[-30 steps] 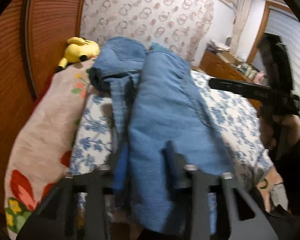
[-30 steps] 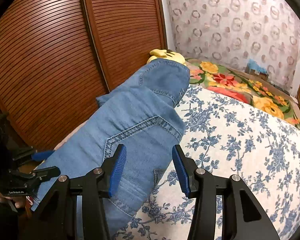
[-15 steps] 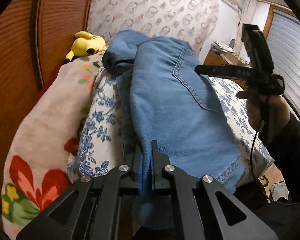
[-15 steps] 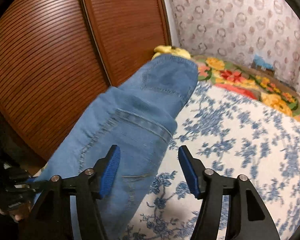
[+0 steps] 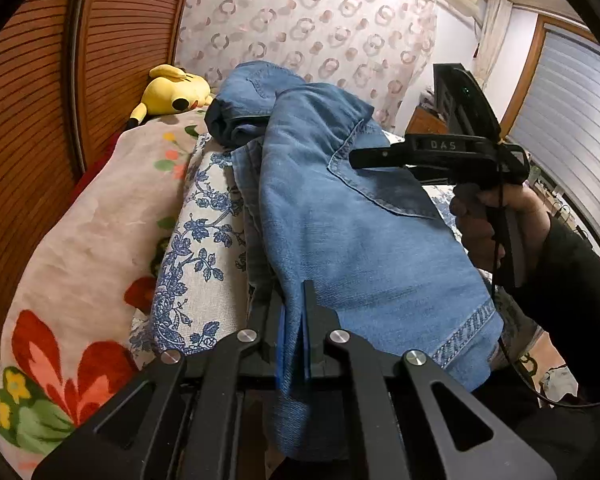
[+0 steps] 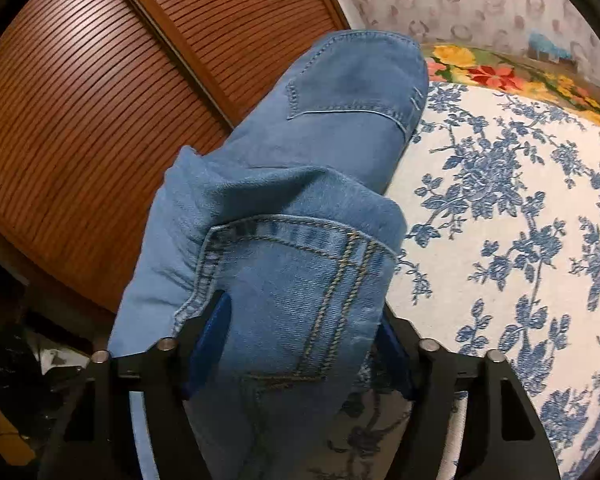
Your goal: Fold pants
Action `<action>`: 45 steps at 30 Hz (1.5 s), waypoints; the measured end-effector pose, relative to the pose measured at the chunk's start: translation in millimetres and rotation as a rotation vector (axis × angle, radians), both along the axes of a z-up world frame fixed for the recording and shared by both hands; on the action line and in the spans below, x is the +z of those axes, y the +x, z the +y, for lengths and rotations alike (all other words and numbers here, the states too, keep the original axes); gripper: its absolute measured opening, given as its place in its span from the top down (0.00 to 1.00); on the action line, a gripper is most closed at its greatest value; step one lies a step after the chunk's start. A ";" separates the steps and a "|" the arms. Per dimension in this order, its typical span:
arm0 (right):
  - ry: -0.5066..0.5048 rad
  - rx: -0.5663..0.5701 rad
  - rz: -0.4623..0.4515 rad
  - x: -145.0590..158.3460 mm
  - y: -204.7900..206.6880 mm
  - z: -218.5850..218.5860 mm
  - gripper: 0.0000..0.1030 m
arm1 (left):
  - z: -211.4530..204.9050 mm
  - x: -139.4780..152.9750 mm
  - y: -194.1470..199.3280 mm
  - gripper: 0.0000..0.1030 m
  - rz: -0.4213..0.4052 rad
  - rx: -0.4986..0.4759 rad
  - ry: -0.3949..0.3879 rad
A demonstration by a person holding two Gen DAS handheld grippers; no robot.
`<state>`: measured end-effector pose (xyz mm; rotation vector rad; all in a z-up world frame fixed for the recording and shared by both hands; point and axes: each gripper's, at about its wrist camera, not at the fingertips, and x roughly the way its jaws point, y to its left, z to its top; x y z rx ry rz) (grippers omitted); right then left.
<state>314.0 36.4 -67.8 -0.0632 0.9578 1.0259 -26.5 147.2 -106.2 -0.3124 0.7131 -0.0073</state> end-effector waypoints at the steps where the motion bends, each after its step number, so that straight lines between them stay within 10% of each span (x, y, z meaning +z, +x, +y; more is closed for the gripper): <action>1: 0.004 0.006 0.005 -0.7 0.4 0.2 0.41 | 0.6 -0.4 -0.3 0.93 -0.002 -0.001 -0.003; 7: 0.003 0.047 -0.071 18.9 -19.7 -6.6 0.77 | -4.7 9.8 -3.7 0.94 -0.013 -0.021 0.036; 27: 0.115 0.342 -0.451 186.6 -114.0 51.2 0.81 | 53.7 87.6 -43.8 0.94 -0.220 0.126 0.058; 37: 0.224 0.289 -0.428 194.1 9.0 75.2 0.81 | 100.4 118.8 68.6 0.94 -0.238 0.149 0.142; 45: 0.112 0.046 -0.274 83.1 175.5 61.7 0.80 | 88.0 72.6 225.4 0.94 -0.066 0.018 0.218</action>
